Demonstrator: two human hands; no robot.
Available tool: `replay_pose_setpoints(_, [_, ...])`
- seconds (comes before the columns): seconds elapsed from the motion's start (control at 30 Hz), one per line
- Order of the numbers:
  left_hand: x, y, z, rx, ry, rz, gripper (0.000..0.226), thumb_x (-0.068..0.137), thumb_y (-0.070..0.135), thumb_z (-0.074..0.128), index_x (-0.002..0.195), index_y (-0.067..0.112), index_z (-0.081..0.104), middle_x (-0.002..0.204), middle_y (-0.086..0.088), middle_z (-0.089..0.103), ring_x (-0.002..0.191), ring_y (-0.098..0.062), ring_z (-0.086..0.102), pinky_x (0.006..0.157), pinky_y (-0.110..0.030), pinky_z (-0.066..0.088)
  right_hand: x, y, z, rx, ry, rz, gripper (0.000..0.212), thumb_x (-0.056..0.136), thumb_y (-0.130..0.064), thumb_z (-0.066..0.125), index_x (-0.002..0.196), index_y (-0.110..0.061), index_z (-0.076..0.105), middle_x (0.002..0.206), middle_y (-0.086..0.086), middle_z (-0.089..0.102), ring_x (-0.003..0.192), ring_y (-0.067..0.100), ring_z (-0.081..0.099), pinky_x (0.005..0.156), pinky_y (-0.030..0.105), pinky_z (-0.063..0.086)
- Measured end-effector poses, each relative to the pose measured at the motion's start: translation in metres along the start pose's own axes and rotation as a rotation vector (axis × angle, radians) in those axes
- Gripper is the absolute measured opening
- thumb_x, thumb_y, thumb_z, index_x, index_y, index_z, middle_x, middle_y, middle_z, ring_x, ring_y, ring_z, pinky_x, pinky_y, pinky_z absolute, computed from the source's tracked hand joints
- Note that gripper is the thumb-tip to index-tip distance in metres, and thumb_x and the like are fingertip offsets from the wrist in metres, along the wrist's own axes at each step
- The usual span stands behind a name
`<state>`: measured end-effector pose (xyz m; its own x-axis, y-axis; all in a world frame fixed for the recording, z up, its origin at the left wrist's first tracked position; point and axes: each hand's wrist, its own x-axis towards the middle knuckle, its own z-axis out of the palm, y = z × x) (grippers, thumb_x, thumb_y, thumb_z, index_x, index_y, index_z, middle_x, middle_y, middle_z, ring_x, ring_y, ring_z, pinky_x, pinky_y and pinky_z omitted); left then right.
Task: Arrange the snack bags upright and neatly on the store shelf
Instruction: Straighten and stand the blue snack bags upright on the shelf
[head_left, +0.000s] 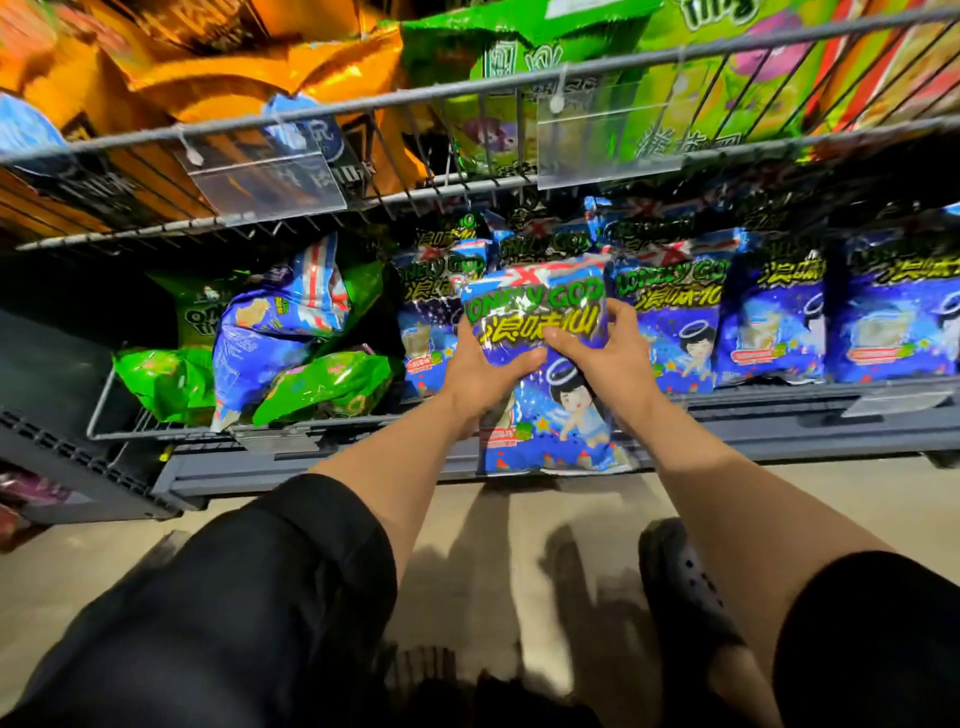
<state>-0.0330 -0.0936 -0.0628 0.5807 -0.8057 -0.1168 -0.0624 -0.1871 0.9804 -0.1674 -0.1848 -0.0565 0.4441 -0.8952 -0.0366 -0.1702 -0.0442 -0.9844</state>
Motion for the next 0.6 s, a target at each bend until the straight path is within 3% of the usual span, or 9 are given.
replay_pose_setpoints(0.13, [0.019, 0.023, -0.003, -0.043, 0.098, 0.016, 0.095, 0.046, 0.053, 0.085, 0.125, 0.024, 0.042, 0.117, 0.003, 0.067, 0.107, -0.018, 0.065, 0.095, -0.047, 0.051, 0.005, -0.001, 0.005, -0.021, -0.082, -0.06, 0.108, 0.052, -0.038, 0.089, 0.139, -0.023, 0.026, 0.124, -0.006, 0.056, 0.113, 0.012, 0.058, 0.101, 0.036, 0.047])
replay_pose_setpoints(0.27, [0.036, 0.029, -0.014, 0.014, 0.198, -0.029, 0.122, 0.033, 0.071, 0.083, 0.135, 0.025, 0.034, 0.127, 0.002, 0.061, 0.114, -0.021, 0.061, 0.097, -0.045, 0.05, 0.011, -0.008, 0.018, -0.271, -0.068, -0.108, 0.128, 0.049, -0.044, 0.089, 0.148, -0.023, 0.01, 0.147, 0.007, 0.038, 0.132, 0.024, 0.041, 0.106, 0.046, 0.04])
replay_pose_setpoints(0.37, [0.048, 0.035, -0.014, 0.051, 0.233, -0.037, 0.107, 0.045, 0.062, 0.084, 0.13, 0.016, 0.038, 0.124, -0.002, 0.061, 0.112, -0.022, 0.06, 0.098, -0.045, 0.049, 0.018, -0.016, 0.024, -0.357, -0.057, -0.122, 0.126, 0.053, -0.042, 0.088, 0.149, -0.02, 0.01, 0.146, 0.009, 0.035, 0.132, 0.028, 0.04, 0.104, 0.045, 0.041])
replay_pose_setpoints(0.47, [0.059, 0.044, -0.007, 0.077, 0.253, -0.038, 0.12, 0.04, 0.072, 0.08, 0.133, 0.011, 0.037, 0.131, -0.007, 0.056, 0.12, -0.025, 0.055, 0.101, -0.044, 0.047, 0.029, -0.018, 0.024, -0.371, -0.024, -0.14, 0.12, 0.058, -0.041, 0.086, 0.149, -0.018, 0.011, 0.147, 0.011, 0.035, 0.133, 0.028, 0.039, 0.103, 0.042, 0.04])
replay_pose_setpoints(0.6, [0.065, 0.044, 0.0, 0.067, 0.228, -0.003, 0.097, 0.05, 0.055, 0.084, 0.124, 0.009, 0.043, 0.121, -0.007, 0.06, 0.112, -0.023, 0.059, 0.095, -0.041, 0.05, 0.046, -0.015, 0.021, -0.346, 0.027, -0.178, 0.117, 0.062, -0.038, 0.085, 0.15, -0.012, 0.011, 0.147, 0.013, 0.033, 0.135, 0.029, 0.037, 0.107, 0.039, 0.037])
